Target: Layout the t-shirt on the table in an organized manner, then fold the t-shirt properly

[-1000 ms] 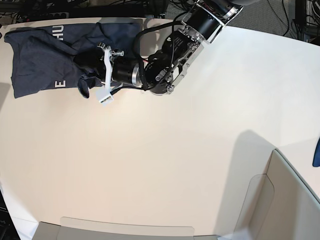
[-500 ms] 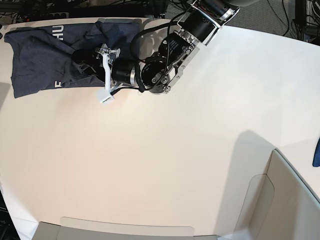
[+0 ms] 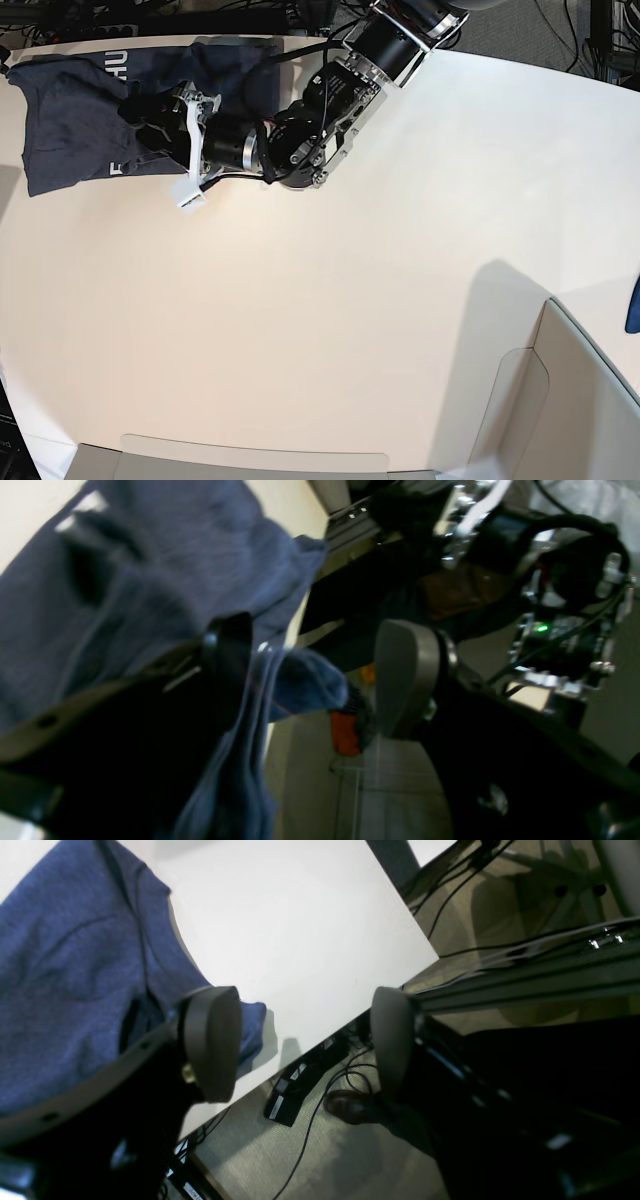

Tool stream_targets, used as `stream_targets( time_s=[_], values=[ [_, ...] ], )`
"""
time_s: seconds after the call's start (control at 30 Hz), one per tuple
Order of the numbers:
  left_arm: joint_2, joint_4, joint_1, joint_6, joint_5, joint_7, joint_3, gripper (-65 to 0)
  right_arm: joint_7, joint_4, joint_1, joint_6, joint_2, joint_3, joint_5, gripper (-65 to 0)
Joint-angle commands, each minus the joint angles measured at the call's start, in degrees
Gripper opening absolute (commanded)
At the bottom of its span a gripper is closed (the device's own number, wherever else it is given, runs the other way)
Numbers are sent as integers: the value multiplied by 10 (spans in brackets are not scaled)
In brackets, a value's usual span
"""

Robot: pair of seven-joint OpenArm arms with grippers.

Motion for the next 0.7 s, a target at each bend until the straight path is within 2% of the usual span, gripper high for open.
stream_targets(
  time_s=[0.0, 0.07, 0.13, 0.2, 0.33, 0.47, 0.6, 0.67],
  values=[
    [6, 11, -9, -4, -14, -10, 0, -277, 9, 8, -1, 8, 10, 2, 5, -245],
    [6, 13, -14, -4, -14, -10, -1, -279, 9, 8, -1, 8, 10, 2, 5, -245],
    [6, 27, -16, -4, -14, -10, -7, -321, 9, 8, -1, 8, 10, 2, 5, -245],
    [-7, 49, -30, -4, -14, -10, -24, -402, 9, 8, -1, 8, 10, 2, 5, -245],
    [-40, 113, -36, -3, -14, -10, -78, -650, 9, 8, 0, 8, 8, 2, 5, -245],
    [-84, 119, -23, -2, -8, -13, -98, -642, 9, 8, 0, 8, 8, 2, 5, -245],
    [-106, 84, 9, 52, 15, -15, -97, -650, 9, 8, 0, 8, 8, 2, 5, -245],
    [-104, 75, 24, 61, 39, -15, -97, -650, 9, 8, 3, 8, 8, 2, 5, -245]
  ],
)
